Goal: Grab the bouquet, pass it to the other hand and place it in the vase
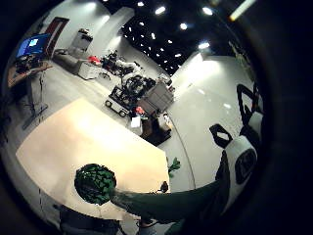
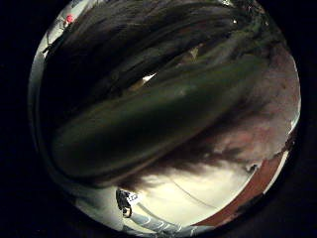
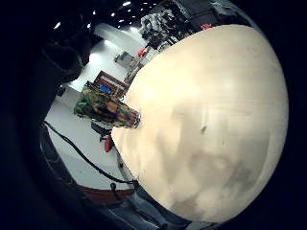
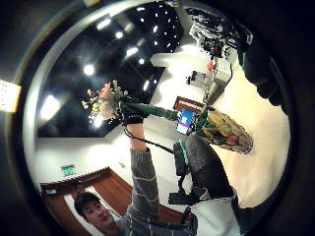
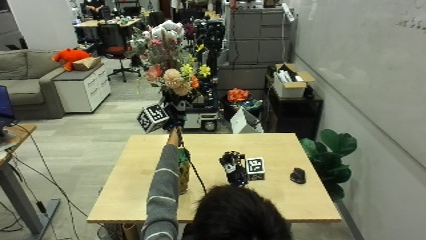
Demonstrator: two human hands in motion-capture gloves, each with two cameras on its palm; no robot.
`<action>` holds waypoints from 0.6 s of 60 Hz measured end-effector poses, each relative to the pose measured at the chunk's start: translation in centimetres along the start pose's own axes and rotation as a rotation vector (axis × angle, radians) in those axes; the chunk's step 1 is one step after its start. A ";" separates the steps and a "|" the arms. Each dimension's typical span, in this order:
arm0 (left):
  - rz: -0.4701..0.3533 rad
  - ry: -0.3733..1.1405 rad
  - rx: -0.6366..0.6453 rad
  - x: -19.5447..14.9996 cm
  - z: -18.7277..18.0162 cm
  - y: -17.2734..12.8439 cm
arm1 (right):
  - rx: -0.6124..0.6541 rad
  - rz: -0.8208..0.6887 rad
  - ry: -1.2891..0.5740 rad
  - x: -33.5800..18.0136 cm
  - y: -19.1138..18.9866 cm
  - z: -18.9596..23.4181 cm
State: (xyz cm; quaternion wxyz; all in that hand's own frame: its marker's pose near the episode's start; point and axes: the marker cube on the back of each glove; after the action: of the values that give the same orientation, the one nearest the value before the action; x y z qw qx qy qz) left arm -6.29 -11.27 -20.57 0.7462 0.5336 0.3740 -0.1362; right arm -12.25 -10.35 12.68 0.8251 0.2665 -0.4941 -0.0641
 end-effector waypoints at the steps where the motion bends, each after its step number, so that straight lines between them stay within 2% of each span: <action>1: -0.002 -0.001 -0.001 -0.5 0.2 -0.1 | -0.002 0.004 -0.003 -0.1 0.1 0.0; 4: -0.005 0.002 -0.004 -2.2 1.2 -0.3 | 0.000 0.035 0.029 0.2 0.2 -0.2; 8: -0.021 0.005 -0.010 -3.7 1.7 -0.1 | -0.003 -0.085 -0.001 -0.1 -0.1 -0.2; 11: -0.026 0.005 -0.007 -4.9 2.1 -0.1 | 0.003 -0.084 0.011 0.2 -0.2 -0.3; 18: -0.049 -0.019 -0.021 -7.1 2.2 0.6 | -0.039 -0.129 -0.169 -1.7 0.5 -0.1; 25: -0.064 0.001 -0.027 -9.5 3.1 0.7 | -0.022 -0.160 -0.130 -0.8 0.2 -0.4; 30: -0.072 0.016 -0.027 -10.6 3.6 0.8 | -0.036 -0.222 -0.219 -1.7 0.2 -0.5; 36: -0.068 0.026 -0.054 -12.0 3.9 1.2 | -0.035 -0.185 -0.197 -1.5 0.2 -0.7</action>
State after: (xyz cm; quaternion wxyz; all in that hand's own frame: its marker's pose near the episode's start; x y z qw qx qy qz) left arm -12.15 -16.66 -10.70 0.7506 0.5018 0.4049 -0.1443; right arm -12.48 -9.37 11.38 0.7678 0.2887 -0.5447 -0.1742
